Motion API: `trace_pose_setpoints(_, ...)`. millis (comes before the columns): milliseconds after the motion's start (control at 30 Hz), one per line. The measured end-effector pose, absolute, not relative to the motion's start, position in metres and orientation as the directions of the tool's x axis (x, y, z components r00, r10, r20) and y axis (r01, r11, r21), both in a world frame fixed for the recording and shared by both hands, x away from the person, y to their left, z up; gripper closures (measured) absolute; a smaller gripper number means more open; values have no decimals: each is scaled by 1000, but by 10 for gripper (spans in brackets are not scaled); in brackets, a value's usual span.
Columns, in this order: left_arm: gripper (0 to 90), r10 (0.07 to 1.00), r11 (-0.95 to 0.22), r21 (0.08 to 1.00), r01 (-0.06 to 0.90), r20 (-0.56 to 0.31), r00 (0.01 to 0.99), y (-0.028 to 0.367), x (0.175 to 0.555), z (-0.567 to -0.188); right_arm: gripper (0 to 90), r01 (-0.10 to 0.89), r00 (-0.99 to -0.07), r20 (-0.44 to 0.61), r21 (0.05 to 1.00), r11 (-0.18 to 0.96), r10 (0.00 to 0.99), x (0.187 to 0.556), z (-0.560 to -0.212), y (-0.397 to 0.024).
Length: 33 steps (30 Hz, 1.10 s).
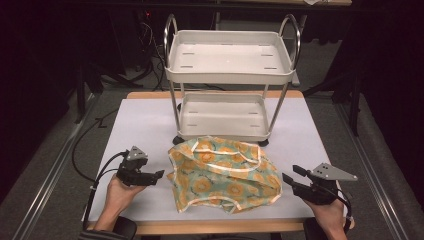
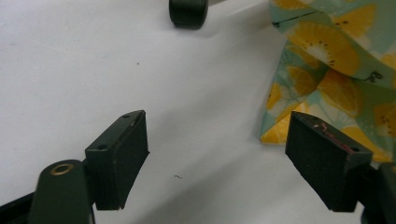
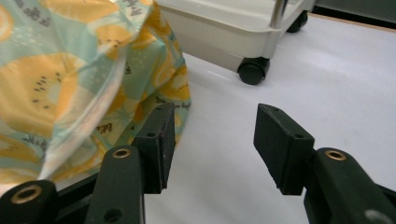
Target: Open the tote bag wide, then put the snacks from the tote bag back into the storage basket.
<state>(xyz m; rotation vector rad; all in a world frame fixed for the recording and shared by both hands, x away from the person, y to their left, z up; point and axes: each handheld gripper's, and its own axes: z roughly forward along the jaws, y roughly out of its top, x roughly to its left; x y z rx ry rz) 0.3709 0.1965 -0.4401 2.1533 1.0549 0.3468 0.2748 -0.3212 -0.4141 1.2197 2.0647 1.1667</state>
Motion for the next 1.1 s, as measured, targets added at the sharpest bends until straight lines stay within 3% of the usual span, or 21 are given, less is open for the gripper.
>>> trace_pose_setpoints(633,213,758,-385,733,560,-96,646,196,353,-427,517,388,-563,43,896,218,825,265,-394,-313)
trace_pose_setpoints(1100,214,743,-397,738,545,-90,663,179,350,-425,438,313,-625,14,920,234,780,256,-375,-297)
